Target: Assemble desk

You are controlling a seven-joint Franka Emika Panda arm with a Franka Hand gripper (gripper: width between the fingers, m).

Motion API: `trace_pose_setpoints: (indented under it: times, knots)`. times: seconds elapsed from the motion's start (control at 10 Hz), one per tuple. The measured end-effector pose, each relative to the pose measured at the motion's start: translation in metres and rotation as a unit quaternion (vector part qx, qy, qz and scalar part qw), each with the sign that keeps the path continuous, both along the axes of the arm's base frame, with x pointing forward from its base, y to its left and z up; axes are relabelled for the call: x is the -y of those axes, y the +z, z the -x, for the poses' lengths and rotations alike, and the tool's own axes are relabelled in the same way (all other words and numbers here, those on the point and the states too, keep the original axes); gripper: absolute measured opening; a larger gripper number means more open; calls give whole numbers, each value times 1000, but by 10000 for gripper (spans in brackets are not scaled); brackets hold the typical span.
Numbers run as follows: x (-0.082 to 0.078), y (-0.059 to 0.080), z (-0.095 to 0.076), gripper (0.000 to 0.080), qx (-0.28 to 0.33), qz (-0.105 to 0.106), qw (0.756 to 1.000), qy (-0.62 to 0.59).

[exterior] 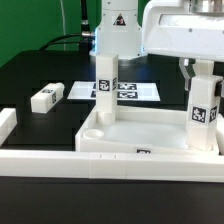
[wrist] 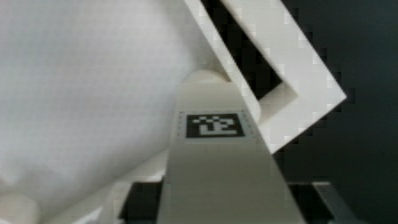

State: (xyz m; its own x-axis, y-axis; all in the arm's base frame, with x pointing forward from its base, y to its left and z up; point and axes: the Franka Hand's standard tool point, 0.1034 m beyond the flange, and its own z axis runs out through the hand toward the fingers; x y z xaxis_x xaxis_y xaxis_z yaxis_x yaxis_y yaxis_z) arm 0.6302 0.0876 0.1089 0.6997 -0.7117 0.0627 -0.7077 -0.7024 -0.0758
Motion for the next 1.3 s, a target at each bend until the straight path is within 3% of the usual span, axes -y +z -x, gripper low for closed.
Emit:
trace_pose_setpoints:
  times: [0.1, 0.2, 0.3, 0.4, 0.5, 0.7, 1.3]
  knots:
    - [0, 0, 0, 290, 0, 0, 1000, 0]
    - [0, -1, 1, 497, -1, 3, 1000, 20]
    - [-2, -1, 1, 497, -2, 5, 999, 36]
    - [-4, -1, 1, 600, -2, 9, 998, 64]
    - [-7, 0, 2, 639, -4, 24, 990, 136]
    - [-10, 0, 2, 647, -5, 37, 967, 253]
    - [-4, 2, -2, 649, -3, 71, 847, 526]
